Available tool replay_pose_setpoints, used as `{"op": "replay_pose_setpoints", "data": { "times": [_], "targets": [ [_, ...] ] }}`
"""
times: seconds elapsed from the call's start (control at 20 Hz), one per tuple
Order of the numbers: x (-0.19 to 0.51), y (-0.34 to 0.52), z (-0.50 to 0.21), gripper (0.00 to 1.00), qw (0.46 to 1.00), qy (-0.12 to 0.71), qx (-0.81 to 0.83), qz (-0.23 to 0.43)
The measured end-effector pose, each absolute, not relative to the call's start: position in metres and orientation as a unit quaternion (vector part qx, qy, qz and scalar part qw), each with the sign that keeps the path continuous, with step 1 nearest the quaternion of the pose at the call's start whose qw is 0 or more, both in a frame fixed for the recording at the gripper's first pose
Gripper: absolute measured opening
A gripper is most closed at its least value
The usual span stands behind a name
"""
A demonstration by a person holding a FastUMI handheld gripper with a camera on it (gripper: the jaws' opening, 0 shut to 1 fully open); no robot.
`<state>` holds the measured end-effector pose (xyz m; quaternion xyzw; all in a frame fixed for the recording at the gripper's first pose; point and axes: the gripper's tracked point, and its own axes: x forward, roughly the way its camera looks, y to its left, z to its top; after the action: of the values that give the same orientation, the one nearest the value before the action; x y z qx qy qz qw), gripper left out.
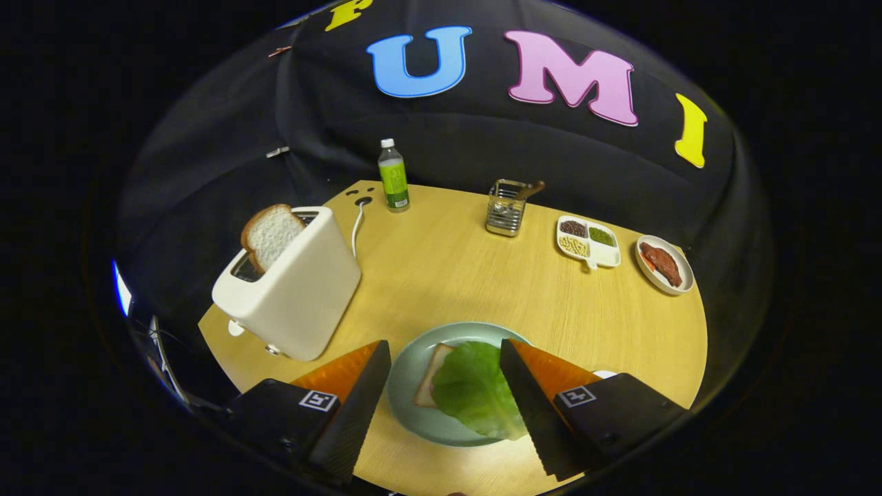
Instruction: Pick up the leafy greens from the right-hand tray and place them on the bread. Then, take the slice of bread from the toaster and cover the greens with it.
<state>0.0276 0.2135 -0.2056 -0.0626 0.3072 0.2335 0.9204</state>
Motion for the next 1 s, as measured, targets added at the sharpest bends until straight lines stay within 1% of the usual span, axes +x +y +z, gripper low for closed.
{"op": "replay_pose_setpoints", "data": {
  "times": [0.35,0.6,1.0],
  "targets": [
    [0.019,0.299,-0.154,0.99,0.913,0.246,-0.084,0.315],
    [0.012,0.357,-0.135,0.99,0.898,0.213,-0.123,0.365],
    [0.015,0.422,-0.138,0.98,0.886,0.204,-0.146,0.391]
  ]
}}
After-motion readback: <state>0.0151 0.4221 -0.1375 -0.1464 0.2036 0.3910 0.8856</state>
